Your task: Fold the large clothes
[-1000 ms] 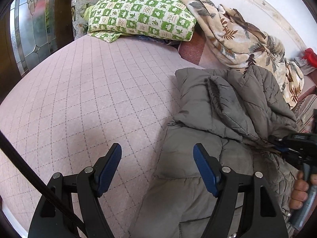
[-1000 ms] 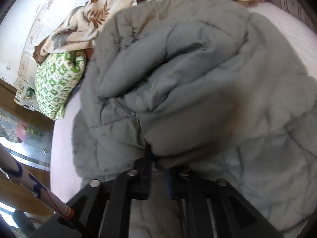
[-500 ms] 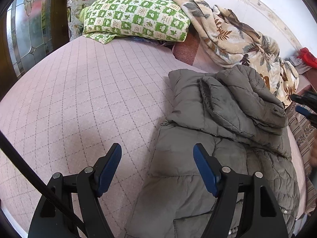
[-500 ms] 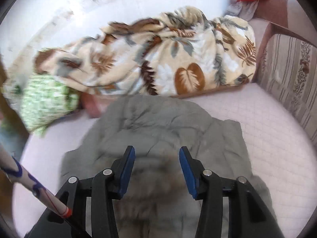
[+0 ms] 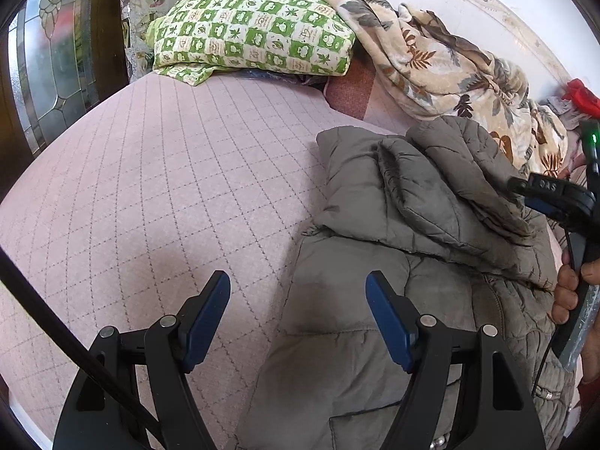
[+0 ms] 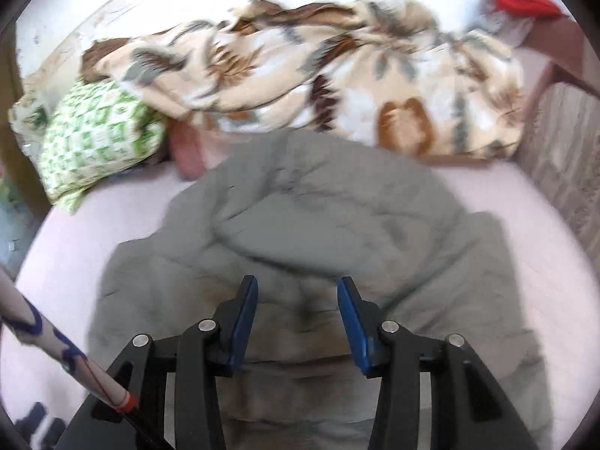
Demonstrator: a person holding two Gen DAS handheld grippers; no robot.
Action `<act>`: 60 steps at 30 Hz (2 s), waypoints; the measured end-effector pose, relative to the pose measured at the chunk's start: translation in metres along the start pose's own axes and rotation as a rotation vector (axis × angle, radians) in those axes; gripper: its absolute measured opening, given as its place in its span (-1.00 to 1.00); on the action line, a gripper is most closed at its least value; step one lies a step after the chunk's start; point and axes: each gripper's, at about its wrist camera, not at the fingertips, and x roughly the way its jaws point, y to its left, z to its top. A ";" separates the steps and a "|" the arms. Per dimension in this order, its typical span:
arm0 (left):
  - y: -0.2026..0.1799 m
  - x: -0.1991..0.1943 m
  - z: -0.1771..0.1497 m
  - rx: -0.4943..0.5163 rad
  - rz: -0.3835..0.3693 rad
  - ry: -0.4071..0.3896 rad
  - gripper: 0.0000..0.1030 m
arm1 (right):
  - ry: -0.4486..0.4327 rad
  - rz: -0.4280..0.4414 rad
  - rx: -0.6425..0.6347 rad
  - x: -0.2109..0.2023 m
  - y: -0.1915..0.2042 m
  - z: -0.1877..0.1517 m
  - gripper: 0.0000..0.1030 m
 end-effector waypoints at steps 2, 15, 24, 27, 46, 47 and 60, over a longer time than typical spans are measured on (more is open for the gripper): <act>-0.001 0.003 -0.001 0.008 0.008 0.010 0.43 | 0.086 0.009 -0.022 0.029 0.009 -0.008 -0.03; -0.005 -0.012 -0.026 0.023 0.052 0.004 0.43 | 0.082 0.061 -0.059 -0.079 -0.040 -0.095 0.17; 0.012 -0.040 -0.064 0.020 0.096 0.081 0.43 | 0.227 -0.029 -0.026 -0.105 -0.151 -0.190 0.17; 0.027 -0.052 -0.069 -0.012 0.103 0.094 0.43 | 0.191 0.000 0.051 -0.137 -0.184 -0.206 0.18; 0.063 -0.014 -0.086 -0.256 -0.322 0.284 0.47 | 0.140 0.265 0.611 -0.157 -0.338 -0.268 0.51; 0.061 -0.014 -0.089 -0.256 -0.342 0.288 0.47 | 0.129 0.274 0.627 -0.156 -0.338 -0.268 0.51; 0.060 -0.026 -0.094 -0.212 -0.399 0.294 0.47 | 0.248 0.404 0.512 -0.158 -0.293 -0.285 0.51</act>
